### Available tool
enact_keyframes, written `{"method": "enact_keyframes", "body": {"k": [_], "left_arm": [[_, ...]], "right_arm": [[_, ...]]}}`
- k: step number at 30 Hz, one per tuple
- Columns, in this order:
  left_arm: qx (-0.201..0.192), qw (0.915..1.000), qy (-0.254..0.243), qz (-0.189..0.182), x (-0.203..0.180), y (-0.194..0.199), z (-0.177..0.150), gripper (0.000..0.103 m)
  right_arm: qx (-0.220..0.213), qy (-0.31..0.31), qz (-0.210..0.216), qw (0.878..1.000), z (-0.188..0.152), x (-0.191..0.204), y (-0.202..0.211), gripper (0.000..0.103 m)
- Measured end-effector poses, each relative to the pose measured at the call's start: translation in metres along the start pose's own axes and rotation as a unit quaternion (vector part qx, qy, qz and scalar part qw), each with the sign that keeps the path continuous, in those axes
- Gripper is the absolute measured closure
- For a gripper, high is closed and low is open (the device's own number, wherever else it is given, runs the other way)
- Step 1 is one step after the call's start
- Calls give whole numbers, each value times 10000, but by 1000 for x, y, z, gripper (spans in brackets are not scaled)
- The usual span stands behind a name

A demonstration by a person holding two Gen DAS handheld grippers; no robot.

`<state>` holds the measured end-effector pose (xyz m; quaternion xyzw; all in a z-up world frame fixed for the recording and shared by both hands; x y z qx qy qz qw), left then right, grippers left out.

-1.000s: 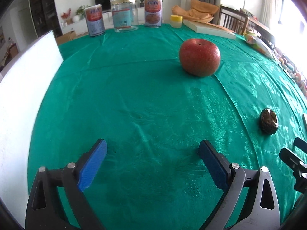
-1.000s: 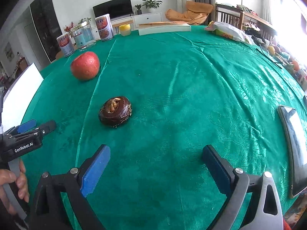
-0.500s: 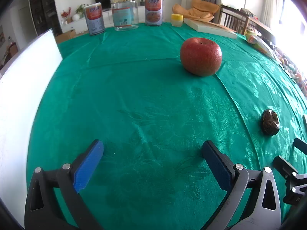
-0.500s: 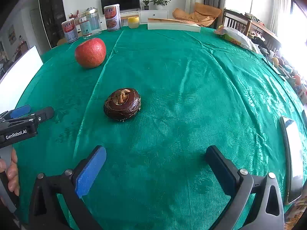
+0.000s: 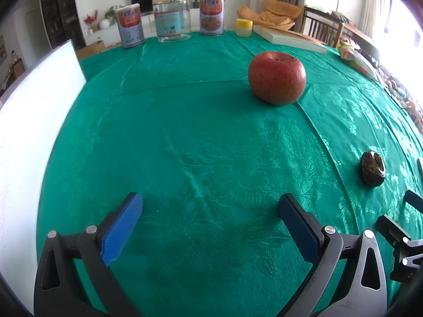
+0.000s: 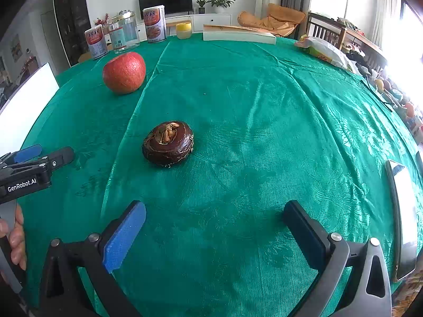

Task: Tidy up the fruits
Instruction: 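Move both open tools back over the apple and mangosteen on the table, then grasp the red apple with the left tool while the right tool grasps the mangosteen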

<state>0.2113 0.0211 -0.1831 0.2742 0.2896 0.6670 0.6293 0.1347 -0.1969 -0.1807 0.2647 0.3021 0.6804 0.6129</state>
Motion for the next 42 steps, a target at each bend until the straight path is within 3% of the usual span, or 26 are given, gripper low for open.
{"method": "enact_keyframes", "body": {"k": [24, 27, 32, 38, 39, 41, 42], "left_arm": [[0, 10000, -32, -57, -2, -1, 2, 1], [201, 9982, -242, -512, -22, -5, 15, 2], [-169, 9962, -363, -776, -57, -14, 72, 2], [-30, 9985, -180, -514, -70, -63, 101, 2], [-76, 9983, -148, -561, -72, -66, 103, 4], [-106, 9973, -186, -708, -75, -69, 103, 33], [-96, 9973, -221, -700, -75, -68, 103, 33]], "right_arm": [[-2, -2, 3, 10000, 0, 0, 0, 0], [-2, -2, 3, 10000, 0, 0, 0, 0], [-2, -1, 4, 10000, 0, 0, 0, 0], [-4, -3, 4, 10000, 0, 0, 0, 0], [-4, -3, 4, 10000, 0, 0, 0, 0], [-4, -2, 6, 10000, 0, 0, 0, 0], [-4, -2, 5, 10000, 0, 0, 1, 0]]}}
Point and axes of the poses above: each gripper's, at about its wrist camera, not at the fingertips, and y roughly against the way its jaws point, x to its left, z to its top, the point moved 8 cm from there along -y, roughly the way its jaws point, and after that the axes turned 7 degrees about -x, right-handed, at the moved point
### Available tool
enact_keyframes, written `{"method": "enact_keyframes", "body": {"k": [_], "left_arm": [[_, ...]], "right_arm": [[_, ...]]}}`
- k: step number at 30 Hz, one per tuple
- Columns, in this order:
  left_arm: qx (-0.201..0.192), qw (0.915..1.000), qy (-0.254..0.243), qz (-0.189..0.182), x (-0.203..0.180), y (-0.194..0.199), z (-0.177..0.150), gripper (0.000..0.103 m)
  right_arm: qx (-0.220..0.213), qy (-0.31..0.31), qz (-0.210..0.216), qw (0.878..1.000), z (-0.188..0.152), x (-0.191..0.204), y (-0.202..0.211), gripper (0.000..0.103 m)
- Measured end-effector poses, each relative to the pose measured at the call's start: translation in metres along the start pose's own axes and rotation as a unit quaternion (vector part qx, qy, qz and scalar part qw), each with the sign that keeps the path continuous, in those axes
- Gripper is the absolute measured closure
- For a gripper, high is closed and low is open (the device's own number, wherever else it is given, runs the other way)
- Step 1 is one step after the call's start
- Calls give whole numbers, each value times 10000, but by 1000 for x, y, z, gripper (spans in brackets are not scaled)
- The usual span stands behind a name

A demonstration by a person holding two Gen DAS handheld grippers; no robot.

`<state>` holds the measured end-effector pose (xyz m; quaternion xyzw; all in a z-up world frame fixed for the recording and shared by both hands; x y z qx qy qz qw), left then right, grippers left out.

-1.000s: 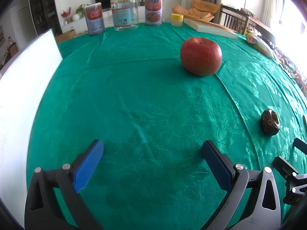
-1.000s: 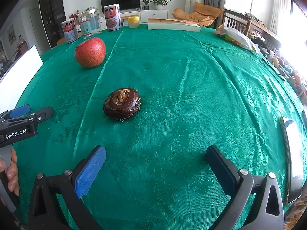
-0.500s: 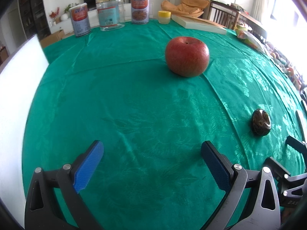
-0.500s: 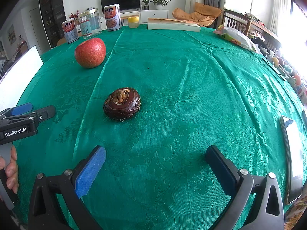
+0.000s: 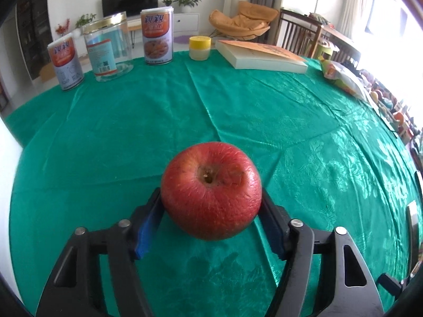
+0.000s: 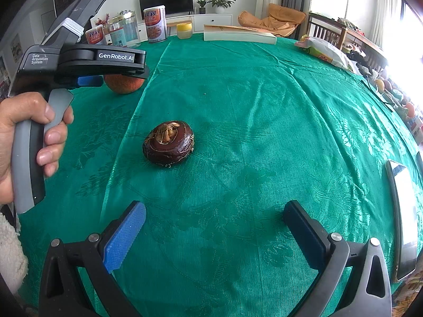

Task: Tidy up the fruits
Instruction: 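Grasp the red apple with the left tool while the right tool grasps the mangosteen, then carry both fruits over the white box and open both tools to drop them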

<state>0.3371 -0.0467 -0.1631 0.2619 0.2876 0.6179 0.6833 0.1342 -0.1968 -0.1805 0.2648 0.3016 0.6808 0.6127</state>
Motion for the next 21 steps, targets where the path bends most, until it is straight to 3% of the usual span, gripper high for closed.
{"method": "enact_keyframes", "body": {"k": [6, 11, 15, 18, 20, 21], "left_arm": [[221, 9997, -48, -70, 14, 46, -34, 34], [282, 9996, 48, 10, 42, 105, -82, 34], [314, 9994, 135, 98, 56, 127, -106, 34], [240, 9995, 150, 129, 59, 135, -109, 34], [188, 9995, 228, 79, 59, 142, -109, 34], [165, 9995, 274, 38, 59, 147, -108, 34]], "right_arm": [[-15, -29, 33, 10000, 0, 0, 1, 0], [-323, -331, 528, 9975, 9, 4, 14, 0], [-298, 0, 839, 9960, 26, 31, 10, 2], [-117, 82, 766, 9970, 41, 41, -11, 13], [82, 64, 760, 9971, 44, 44, -26, 41], [-23, 104, 672, 9977, 48, 43, -28, 55]]}}
Point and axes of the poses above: each gripper's, at about its wrist camera, not at the fingertips, and y roughly against the way its jaws point, x to its left, z to its top, the point moved 8 cm from there along -y, roughly the way its jaws point, and after that the axes turned 7 degrees about -x, right-handed, at the moved point
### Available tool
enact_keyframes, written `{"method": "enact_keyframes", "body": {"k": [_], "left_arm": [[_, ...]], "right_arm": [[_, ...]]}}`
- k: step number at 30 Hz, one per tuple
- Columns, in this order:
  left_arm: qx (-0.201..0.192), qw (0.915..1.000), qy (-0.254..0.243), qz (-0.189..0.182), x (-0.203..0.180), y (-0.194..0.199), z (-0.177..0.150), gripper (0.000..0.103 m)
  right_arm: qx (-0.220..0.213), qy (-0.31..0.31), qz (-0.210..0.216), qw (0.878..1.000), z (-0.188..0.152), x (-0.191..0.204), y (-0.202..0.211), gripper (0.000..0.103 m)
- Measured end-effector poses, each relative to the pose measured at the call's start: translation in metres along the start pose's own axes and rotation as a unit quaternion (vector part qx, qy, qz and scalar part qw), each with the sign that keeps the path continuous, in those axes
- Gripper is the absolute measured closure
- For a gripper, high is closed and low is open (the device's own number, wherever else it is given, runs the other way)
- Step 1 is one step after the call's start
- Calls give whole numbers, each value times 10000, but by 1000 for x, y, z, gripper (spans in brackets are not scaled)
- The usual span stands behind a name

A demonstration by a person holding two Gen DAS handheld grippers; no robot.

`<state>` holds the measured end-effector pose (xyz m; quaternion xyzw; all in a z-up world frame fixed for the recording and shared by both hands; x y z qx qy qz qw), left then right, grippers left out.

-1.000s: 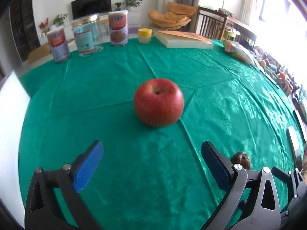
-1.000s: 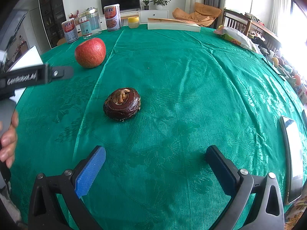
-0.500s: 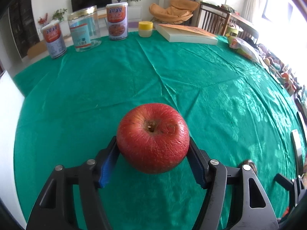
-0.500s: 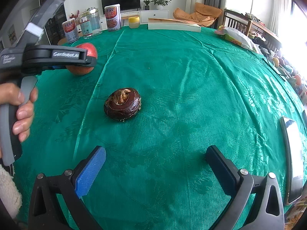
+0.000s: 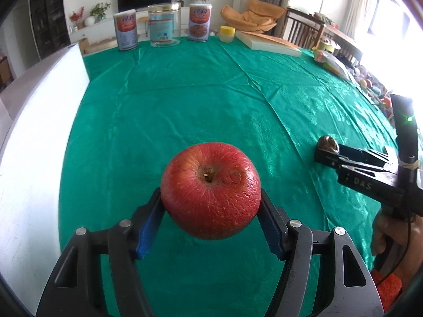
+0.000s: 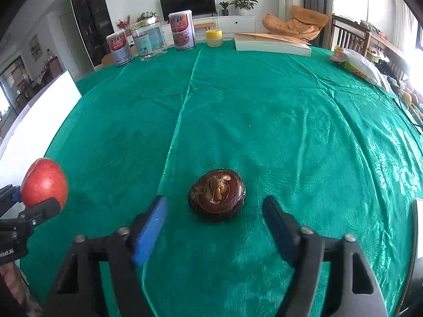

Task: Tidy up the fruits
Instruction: 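Carry both fruits over the white box and open both tools to drop them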

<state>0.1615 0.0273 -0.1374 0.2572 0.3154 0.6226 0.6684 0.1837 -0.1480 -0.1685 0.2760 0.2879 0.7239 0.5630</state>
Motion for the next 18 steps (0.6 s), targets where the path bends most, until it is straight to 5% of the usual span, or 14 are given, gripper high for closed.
{"method": "enact_keyframes", "body": {"k": [4, 9, 13, 16, 18], "left_arm": [[-222, 9985, 232, -450, 0, 53, 7, 34], [-750, 9903, 686, -951, 41, 160, 29, 34], [-986, 9888, 1119, -13, 133, 208, 33, 34], [-731, 9803, 1402, 1181, 212, 208, 7, 34], [-403, 9708, 1714, 1632, 255, 196, -19, 34]], "right_arm": [[-52, -124, 227, 9997, 9, 8, 16, 58], [141, 35, 1912, 9814, 36, 107, 68, 58], [266, 795, 3138, 9458, 60, 233, 109, 58], [357, 1492, 3567, 9216, 64, 321, 123, 58], [442, 1977, 3557, 9124, 61, 368, 118, 58]]}}
Point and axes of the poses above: each gripper's, at about its wrist camera, not at the fingertips, and y roughly against the way its jaws point, x to its left, z to its top, the point moved 8 cm from there along -y, roughly the way its jaws point, and after that the axes turned 7 degrees about -x, right-handed, at the moved point
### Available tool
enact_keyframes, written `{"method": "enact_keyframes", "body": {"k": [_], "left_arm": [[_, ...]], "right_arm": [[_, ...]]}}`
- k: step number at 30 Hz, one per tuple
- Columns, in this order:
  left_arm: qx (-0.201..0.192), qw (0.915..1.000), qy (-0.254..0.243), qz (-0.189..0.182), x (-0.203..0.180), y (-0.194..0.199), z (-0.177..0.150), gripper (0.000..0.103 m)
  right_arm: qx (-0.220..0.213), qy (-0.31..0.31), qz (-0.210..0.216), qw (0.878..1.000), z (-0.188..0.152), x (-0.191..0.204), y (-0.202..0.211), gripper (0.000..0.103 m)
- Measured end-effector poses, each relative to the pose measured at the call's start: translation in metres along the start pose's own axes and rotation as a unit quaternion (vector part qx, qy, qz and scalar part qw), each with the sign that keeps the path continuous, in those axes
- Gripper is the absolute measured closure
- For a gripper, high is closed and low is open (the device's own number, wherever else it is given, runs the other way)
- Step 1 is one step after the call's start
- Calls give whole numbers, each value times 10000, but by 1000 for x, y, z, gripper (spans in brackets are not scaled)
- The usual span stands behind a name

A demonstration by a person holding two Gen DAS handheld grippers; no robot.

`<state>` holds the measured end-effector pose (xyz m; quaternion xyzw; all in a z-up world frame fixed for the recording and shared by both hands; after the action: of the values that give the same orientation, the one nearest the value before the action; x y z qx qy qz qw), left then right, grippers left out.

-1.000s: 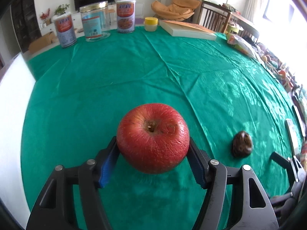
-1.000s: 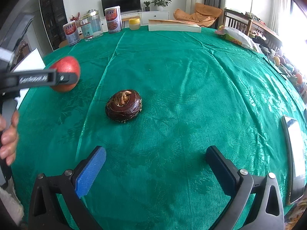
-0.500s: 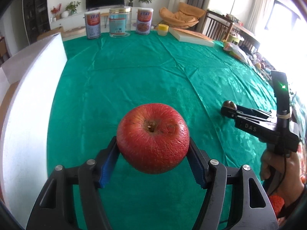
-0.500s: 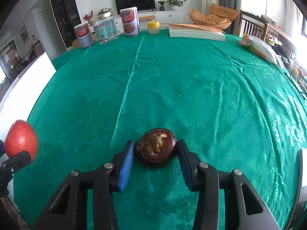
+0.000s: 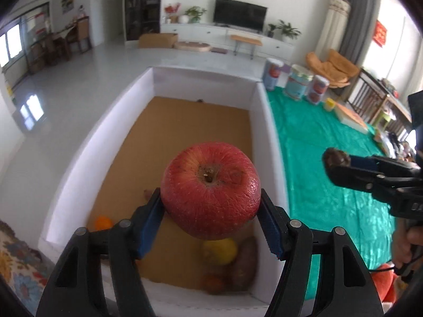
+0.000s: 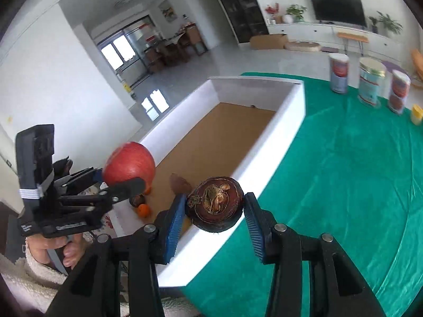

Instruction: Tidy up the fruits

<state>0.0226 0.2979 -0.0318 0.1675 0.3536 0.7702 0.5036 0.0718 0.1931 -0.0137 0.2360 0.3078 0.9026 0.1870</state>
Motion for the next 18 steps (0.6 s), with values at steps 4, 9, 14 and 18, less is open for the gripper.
{"method": "enact_keyframes", "body": {"k": [4, 9, 14, 18], "left_arm": [[626, 9964, 387, 416, 45, -43, -32, 34], [934, 9928, 624, 408, 56, -62, -55, 33], [834, 9940, 536, 454, 54, -58, -54, 33], [-29, 9976, 198, 669, 45, -14, -14, 25]], "right_arm": [[672, 502, -178, 9963, 6, 23, -68, 58], [1110, 701, -612, 9895, -3, 20, -114, 57], [876, 419, -661, 9931, 8, 12, -109, 52], [347, 461, -675, 9961, 39, 22, -58, 39]]}}
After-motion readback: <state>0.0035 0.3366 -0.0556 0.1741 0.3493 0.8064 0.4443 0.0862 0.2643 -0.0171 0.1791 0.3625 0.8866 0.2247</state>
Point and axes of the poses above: each gripper's, at about its wrist camera, not at the fingertips, and y roughly against the way its jaws point, x to its left, z to its top, the point moved 8 cm from there along -y, roughly the way its jaws point, and after that the axes turned 7 degrees about -x, right-handed, at the moved point
